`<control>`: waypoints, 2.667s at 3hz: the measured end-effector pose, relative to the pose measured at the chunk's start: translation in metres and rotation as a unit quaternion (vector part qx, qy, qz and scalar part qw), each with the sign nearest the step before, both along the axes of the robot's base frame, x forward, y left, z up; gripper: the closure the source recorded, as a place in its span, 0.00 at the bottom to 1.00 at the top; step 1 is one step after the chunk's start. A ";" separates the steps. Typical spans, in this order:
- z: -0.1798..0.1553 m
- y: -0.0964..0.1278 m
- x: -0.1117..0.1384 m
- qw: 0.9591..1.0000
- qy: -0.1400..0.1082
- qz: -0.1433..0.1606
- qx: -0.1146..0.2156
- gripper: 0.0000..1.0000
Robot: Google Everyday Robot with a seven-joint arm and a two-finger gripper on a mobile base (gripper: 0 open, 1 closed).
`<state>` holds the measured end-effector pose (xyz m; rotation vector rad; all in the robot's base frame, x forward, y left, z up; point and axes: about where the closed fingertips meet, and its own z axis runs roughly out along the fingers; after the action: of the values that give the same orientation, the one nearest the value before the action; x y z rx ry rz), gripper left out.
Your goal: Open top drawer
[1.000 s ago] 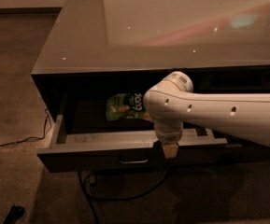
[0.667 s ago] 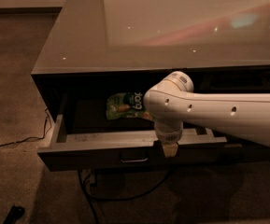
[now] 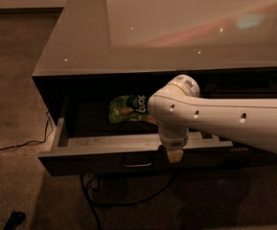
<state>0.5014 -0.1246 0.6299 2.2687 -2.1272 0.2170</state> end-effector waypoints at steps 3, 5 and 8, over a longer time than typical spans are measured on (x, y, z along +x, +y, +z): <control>-0.020 -0.013 -0.039 0.999 0.029 -0.010 -0.017 0.18; -0.014 -0.021 -0.063 0.999 0.023 -0.023 -0.029 0.65; -0.012 -0.023 -0.067 0.999 0.025 -0.024 -0.032 0.16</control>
Offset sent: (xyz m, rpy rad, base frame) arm -0.0769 -0.0306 -0.0498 -0.0524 0.1186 -0.0428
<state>0.4346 -0.1474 0.6181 2.1637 -2.1150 0.2215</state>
